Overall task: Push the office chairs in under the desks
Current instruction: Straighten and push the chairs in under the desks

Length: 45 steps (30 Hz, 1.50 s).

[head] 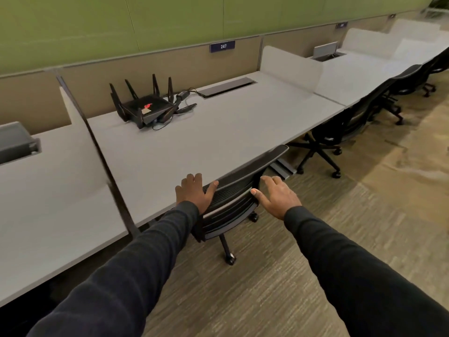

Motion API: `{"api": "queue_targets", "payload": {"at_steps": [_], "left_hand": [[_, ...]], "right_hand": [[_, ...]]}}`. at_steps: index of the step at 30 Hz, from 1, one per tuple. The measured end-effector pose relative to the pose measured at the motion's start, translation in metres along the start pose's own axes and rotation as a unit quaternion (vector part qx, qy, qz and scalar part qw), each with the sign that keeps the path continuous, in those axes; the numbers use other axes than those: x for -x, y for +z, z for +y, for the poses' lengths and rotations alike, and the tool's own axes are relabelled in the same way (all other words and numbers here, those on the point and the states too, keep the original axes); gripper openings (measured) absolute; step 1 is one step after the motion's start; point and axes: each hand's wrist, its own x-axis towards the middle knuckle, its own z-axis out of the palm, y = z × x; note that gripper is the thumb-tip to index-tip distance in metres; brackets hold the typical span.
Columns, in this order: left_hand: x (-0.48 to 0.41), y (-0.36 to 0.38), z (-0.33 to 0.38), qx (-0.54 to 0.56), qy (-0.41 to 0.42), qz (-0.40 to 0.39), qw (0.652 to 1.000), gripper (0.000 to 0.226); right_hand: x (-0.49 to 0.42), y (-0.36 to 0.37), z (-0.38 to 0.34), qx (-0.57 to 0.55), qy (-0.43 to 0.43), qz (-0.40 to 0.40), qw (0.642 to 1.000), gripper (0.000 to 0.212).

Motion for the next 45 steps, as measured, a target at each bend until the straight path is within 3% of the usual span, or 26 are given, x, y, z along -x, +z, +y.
{"api": "queue_targets", "payload": {"at_steps": [5, 11, 17, 24, 32, 34, 39, 45], "left_hand": [[-0.042, 0.015, 0.021, -0.016, -0.064, -0.007, 0.998, 0.081], [-0.069, 0.039, 0.048, 0.019, -0.214, -0.003, 0.977, 0.085], [-0.078, 0.063, 0.067, 0.081, -0.370, 0.012, 0.925, 0.095], [-0.101, 0.075, 0.077, 0.114, -0.511, 0.013, 0.852, 0.107], [-0.130, 0.080, 0.048, 0.087, -0.577, -0.037, 0.811, 0.107], [-0.131, 0.082, 0.047, 0.081, -0.582, -0.040, 0.808, 0.102], [-0.127, 0.083, 0.058, 0.072, -0.572, -0.074, 0.814, 0.064], [-0.126, 0.086, 0.091, 0.090, -0.563, -0.080, 0.817, 0.050]], "right_hand": [[-0.066, -0.009, 0.038, -0.006, -0.012, -0.013, 1.000, 0.073], [-0.135, -0.028, 0.103, -0.024, -0.047, -0.046, 0.998, 0.072], [-0.201, -0.055, 0.166, -0.026, -0.007, -0.096, 0.995, 0.082], [-0.272, -0.054, 0.184, -0.108, 0.068, -0.191, 0.973, 0.090], [-0.335, -0.020, 0.187, -0.250, 0.222, -0.340, 0.879, 0.050], [-0.343, -0.014, 0.188, -0.245, 0.228, -0.353, 0.874, 0.040], [-0.347, -0.002, 0.198, -0.295, 0.223, -0.352, 0.860, 0.027], [-0.354, -0.003, 0.229, -0.300, 0.218, -0.336, 0.866, 0.038]]}}
